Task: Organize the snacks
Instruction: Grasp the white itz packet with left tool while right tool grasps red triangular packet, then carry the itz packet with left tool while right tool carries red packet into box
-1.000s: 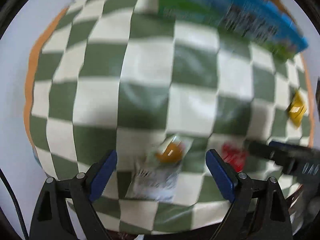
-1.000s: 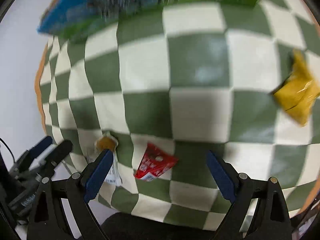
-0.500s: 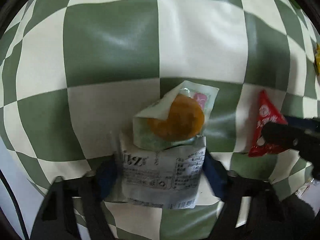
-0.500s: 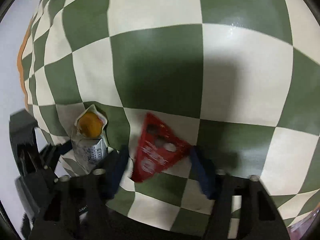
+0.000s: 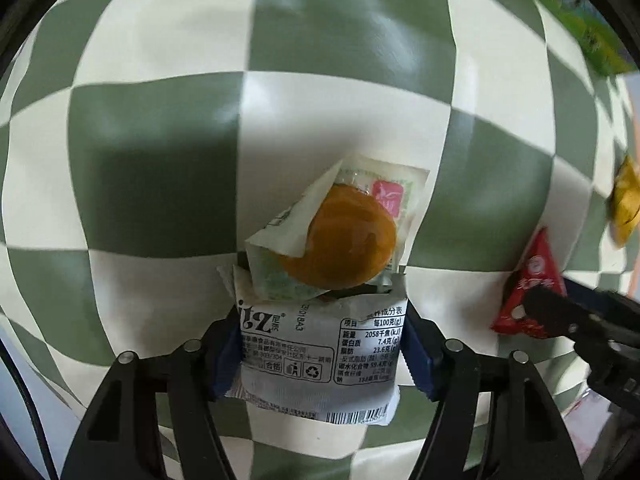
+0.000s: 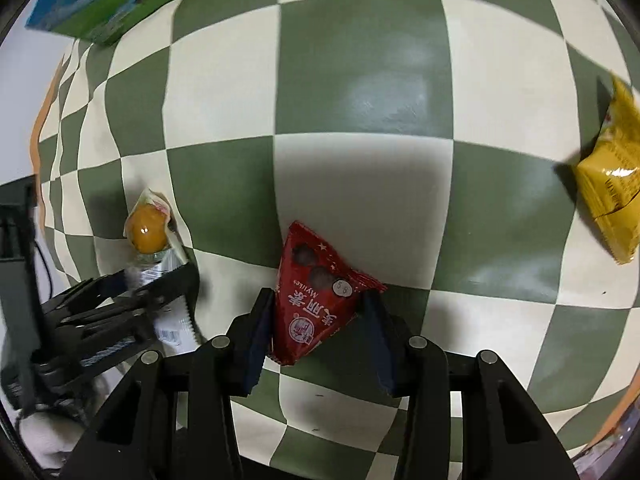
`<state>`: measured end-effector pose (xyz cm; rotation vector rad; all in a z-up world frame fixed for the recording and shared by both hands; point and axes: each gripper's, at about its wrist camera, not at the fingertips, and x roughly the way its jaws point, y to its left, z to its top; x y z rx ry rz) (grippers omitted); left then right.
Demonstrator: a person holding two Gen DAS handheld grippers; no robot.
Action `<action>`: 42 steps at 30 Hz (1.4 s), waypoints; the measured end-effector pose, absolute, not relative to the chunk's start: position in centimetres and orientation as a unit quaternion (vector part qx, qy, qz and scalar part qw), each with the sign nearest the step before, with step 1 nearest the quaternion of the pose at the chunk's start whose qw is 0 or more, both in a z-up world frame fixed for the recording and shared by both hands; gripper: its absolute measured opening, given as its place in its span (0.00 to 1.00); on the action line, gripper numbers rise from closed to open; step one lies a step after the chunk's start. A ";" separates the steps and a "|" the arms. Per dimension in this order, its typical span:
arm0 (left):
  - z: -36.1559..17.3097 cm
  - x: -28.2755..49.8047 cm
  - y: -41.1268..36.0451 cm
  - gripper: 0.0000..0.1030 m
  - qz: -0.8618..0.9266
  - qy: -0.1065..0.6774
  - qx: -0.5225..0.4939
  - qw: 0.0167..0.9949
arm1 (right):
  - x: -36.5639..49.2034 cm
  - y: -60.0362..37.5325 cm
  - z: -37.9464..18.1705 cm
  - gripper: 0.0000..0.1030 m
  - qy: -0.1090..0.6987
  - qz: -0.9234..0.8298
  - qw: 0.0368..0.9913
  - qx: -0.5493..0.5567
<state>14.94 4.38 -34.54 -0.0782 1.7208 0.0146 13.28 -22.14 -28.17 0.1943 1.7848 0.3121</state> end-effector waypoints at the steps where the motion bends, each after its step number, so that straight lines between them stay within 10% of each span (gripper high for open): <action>1: -34.7 15.2 4.0 0.65 0.007 0.759 -0.026 0.651 | 13.3 -22.0 -28.4 0.52 0.775 0.133 0.612 0.086; 18: -28.1 13.8 1.3 0.56 -0.029 0.732 -0.041 0.680 | 13.2 -20.5 -26.3 0.44 0.754 0.137 0.638 0.078; 42: -10.7 30.8 1.1 0.57 -0.125 0.600 -0.085 0.785 | 24.9 -26.0 -6.7 0.43 0.601 0.197 0.762 0.141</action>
